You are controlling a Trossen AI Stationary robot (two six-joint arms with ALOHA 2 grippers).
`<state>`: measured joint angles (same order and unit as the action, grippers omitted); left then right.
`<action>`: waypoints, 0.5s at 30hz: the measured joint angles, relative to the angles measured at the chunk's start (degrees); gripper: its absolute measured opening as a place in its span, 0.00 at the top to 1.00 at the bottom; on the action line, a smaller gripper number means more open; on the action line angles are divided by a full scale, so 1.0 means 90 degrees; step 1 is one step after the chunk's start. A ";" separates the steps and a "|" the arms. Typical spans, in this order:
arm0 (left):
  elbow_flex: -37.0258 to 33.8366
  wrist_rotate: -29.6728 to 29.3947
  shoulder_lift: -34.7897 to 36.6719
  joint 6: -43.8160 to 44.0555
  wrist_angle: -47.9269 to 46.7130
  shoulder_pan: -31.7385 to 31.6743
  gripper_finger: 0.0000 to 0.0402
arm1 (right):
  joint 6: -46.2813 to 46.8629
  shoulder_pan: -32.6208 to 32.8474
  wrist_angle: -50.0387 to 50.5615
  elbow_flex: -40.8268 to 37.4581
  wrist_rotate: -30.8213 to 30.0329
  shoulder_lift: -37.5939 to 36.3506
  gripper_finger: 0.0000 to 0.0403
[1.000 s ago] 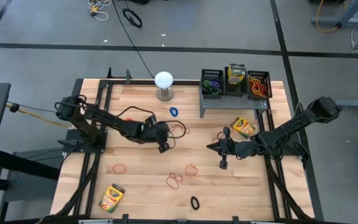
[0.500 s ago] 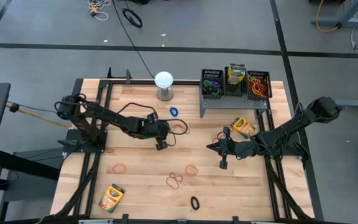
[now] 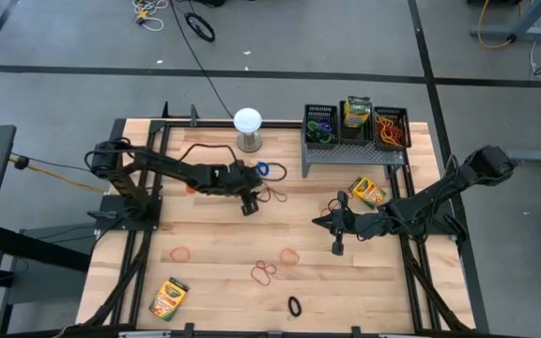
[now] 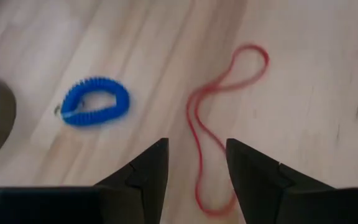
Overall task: Pick & Place Office Desk Supplies
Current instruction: Put the blue spring keychain into the left black basket on the shelf
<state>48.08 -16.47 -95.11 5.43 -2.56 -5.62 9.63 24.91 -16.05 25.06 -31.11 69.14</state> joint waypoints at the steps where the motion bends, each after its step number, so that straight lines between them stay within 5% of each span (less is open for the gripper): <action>1: 0.0042 0.0070 -0.0035 -0.0032 0.0082 -0.0107 0.58 | 0.0000 0.0000 0.0002 0.0000 0.0000 0.0000 0.97; 15: 0.1109 0.0175 -0.1110 -0.0291 0.0083 -0.0976 0.58 | 0.0017 -0.0002 -0.0002 0.0000 -0.0002 0.0002 0.97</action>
<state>58.06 -14.90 -105.10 2.81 -1.81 -14.40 9.78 24.88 -16.08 25.06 -31.14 69.17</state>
